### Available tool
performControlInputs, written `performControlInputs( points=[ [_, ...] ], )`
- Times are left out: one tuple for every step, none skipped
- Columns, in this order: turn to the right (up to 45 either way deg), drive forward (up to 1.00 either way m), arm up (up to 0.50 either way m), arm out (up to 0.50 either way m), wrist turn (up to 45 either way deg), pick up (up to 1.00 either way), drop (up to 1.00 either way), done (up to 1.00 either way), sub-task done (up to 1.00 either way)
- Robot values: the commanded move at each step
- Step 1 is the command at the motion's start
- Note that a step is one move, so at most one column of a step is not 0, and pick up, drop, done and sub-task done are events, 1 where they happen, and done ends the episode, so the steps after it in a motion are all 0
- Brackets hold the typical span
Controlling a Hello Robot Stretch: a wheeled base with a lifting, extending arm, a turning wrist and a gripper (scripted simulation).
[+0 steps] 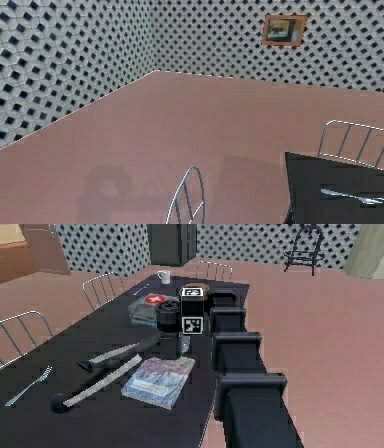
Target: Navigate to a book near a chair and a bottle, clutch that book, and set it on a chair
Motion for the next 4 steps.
performControlInputs(
  points=[
    [0.0,0.00,0.00,0.00,45.0,0.00,0.00,0.00,0.00],
    [0.0,0.00,0.00,0.00,33.0,0.00,0.00,0.00,0.00],
    [0.0,0.00,-0.30,0.00,0.0,0.00,0.00,0.00,0.00],
    [0.0,0.00,0.00,0.00,0.0,1.00,0.00,0.00,0.00]
  ],
)
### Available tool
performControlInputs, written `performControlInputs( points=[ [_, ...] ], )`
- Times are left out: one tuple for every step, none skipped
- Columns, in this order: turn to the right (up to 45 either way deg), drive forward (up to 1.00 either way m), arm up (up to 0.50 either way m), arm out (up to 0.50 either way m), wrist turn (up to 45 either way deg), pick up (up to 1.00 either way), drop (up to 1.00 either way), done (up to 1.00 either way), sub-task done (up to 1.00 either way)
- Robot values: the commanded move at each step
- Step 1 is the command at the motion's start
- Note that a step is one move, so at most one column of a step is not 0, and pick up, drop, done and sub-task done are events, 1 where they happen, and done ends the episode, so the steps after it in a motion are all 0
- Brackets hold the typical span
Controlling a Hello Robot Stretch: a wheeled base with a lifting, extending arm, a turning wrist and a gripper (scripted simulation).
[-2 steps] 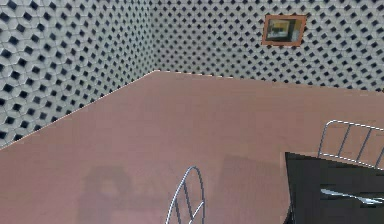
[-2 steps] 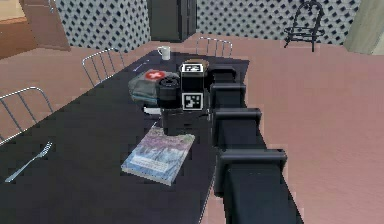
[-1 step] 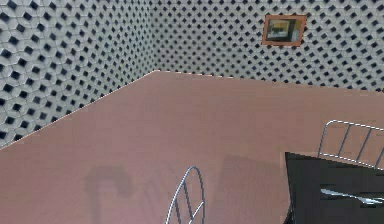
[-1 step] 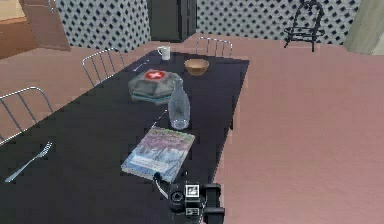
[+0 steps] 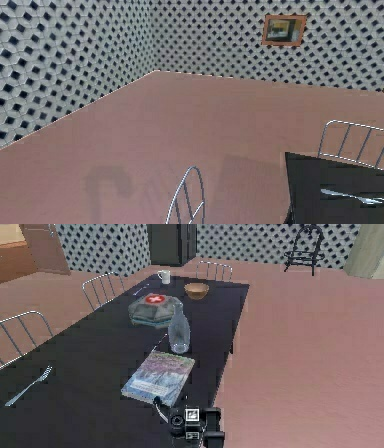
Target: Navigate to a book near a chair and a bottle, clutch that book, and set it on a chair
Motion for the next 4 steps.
performControlInputs(
  points=[
    [0.0,0.00,0.10,0.00,0.0,0.00,0.00,0.00,0.00],
    [0.0,0.00,0.20,0.00,0.0,0.00,0.00,0.00,0.00],
    [0.0,0.00,0.00,0.00,-45.0,0.00,0.00,0.00,0.00],
    [0.0,0.00,0.00,0.00,-45.0,0.00,0.00,0.00,0.00]
  ],
)
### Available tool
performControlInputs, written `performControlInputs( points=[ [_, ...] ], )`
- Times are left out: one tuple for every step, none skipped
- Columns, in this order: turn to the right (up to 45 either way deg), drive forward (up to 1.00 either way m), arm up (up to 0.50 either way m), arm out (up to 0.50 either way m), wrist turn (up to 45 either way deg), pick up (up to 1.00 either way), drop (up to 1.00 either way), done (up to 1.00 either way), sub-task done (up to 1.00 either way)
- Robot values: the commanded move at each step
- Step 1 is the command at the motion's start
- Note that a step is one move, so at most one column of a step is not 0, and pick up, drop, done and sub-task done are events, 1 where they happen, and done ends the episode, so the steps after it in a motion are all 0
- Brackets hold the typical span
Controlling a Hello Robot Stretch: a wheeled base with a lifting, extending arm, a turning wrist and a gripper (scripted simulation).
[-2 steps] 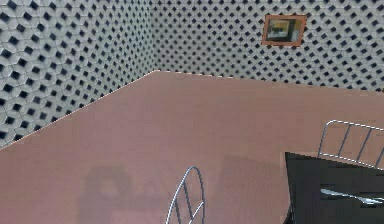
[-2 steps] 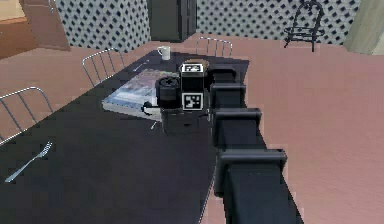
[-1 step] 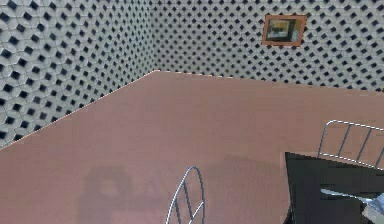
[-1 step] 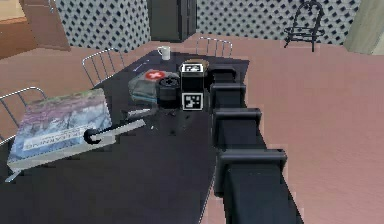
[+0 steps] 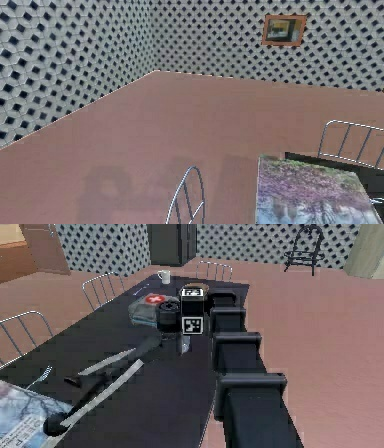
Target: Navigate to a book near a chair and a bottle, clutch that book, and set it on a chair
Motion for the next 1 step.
performControlInputs(
  points=[
    [0.0,0.00,0.00,0.00,-27.0,0.00,0.00,0.00,0.00]
  ],
)
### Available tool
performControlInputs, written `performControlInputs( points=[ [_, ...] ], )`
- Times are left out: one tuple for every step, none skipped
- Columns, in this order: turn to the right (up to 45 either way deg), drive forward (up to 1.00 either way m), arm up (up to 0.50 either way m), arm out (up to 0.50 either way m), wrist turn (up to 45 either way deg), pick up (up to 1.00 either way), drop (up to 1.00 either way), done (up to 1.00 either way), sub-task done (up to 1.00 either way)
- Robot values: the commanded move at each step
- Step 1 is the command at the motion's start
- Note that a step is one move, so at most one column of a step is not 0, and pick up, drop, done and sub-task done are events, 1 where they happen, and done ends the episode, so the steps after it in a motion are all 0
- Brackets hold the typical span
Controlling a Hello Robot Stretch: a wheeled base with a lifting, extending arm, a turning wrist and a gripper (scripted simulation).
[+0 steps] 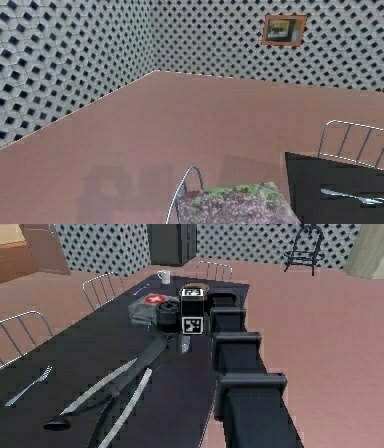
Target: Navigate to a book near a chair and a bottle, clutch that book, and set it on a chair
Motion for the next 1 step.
performControlInputs(
  points=[
    [0.0,0.00,0.00,-0.18,0.0,0.00,0.00,0.00,0.00]
  ],
)
